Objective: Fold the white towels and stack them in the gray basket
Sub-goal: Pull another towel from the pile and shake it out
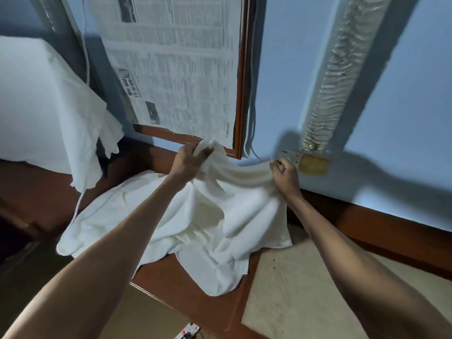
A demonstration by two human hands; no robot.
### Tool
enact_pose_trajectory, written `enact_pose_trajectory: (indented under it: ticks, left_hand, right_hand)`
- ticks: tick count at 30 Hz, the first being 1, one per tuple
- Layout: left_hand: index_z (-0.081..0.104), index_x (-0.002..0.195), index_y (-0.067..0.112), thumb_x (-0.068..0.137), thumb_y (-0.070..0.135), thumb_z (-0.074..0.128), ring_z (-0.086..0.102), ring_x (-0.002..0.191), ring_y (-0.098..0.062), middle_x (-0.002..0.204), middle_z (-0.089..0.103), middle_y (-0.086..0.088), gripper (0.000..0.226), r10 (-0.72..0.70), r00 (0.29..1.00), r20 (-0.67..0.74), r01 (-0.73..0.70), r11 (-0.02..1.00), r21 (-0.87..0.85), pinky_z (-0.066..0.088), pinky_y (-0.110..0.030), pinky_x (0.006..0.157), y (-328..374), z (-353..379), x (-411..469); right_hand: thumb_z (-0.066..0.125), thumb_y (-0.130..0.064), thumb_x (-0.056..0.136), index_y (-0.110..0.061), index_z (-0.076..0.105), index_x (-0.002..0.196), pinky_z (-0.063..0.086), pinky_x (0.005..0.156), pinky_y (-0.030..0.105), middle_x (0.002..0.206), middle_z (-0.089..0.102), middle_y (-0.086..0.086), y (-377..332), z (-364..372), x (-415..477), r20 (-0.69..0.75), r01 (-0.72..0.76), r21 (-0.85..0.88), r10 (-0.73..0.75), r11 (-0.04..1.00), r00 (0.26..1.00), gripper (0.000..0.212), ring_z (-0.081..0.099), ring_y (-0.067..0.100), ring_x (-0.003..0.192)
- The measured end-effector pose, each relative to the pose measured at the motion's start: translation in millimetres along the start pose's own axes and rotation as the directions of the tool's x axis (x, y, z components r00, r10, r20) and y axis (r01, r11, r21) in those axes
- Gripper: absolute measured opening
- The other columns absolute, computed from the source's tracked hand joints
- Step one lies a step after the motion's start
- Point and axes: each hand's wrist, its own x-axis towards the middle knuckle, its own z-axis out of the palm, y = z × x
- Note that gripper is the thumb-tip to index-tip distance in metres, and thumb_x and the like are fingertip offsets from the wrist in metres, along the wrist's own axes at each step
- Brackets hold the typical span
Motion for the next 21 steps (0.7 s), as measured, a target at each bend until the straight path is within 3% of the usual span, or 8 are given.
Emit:
enact_pose_trajectory:
  ticks: [5, 8, 12, 16, 21]
  left_hand:
    - [0.053, 0.074, 0.017, 0.101, 0.043, 0.061, 0.046, 0.059, -0.008, 0.068, 0.05, 0.004, 0.038, 0.13, 0.988, 0.082, -0.122, 0.987, -0.1, 0.037, -0.015, 0.049, 68, 61, -19]
    - [0.063, 0.088, 0.003, 0.101, 0.047, 0.061, 0.051, 0.066, -0.012, 0.075, 0.057, -0.001, 0.046, 0.195, 0.967, 0.161, -0.171, 0.973, -0.154, 0.042, -0.028, 0.058, 101, 102, -30]
    - [0.06, 0.089, -0.006, 0.101, 0.048, 0.06, 0.047, 0.067, -0.016, 0.074, 0.055, -0.005, 0.055, 0.283, 0.93, 0.234, -0.256, 0.957, -0.139, 0.037, -0.027, 0.057, 140, 159, -46]
    - [0.055, 0.075, 0.006, 0.101, 0.044, 0.061, 0.046, 0.066, -0.014, 0.07, 0.053, 0.002, 0.047, 0.327, 0.891, 0.317, -0.302, 0.945, -0.125, 0.036, -0.031, 0.06, 177, 218, -62]
    - [0.058, 0.084, -0.003, 0.1, 0.046, 0.063, 0.047, 0.066, -0.012, 0.073, 0.052, -0.002, 0.052, 0.304, 0.86, 0.409, -0.24, 0.95, -0.201, 0.036, -0.03, 0.059, 219, 292, -88]
  right_hand:
    - [0.061, -0.019, 0.101, -0.014, 0.058, 0.081, 0.039, 0.067, 0.033, 0.073, 0.058, 0.006, -5, -90, -9, -0.157, 0.005, -0.045, -0.012, 0.999, 0.988, 0.021, 0.053, 0.02, 0.072]
    - [0.062, -0.018, 0.1, -0.009, 0.054, 0.073, 0.035, 0.063, 0.032, 0.067, 0.052, 0.004, -8, -144, -11, -0.253, -0.019, -0.045, 0.007, 0.999, 0.968, 0.029, 0.047, 0.018, 0.067]
    - [0.061, -0.02, 0.099, -0.02, 0.042, 0.064, 0.031, 0.059, 0.028, 0.063, 0.045, -0.006, -9, -214, -17, -0.345, -0.066, -0.043, 0.047, 0.997, 0.937, 0.04, 0.042, 0.012, 0.062]
    - [0.061, -0.02, 0.099, -0.012, 0.054, 0.074, 0.032, 0.062, 0.028, 0.072, 0.055, 0.005, 1, -286, -23, -0.41, -0.103, -0.024, 0.084, 0.994, 0.908, 0.027, 0.049, 0.018, 0.07]
    - [0.063, -0.018, 0.098, -0.002, 0.059, 0.079, 0.034, 0.057, 0.025, 0.069, 0.052, 0.005, 22, -379, -25, -0.434, -0.13, -0.056, 0.093, 0.99, 0.896, 0.025, 0.049, 0.019, 0.071]
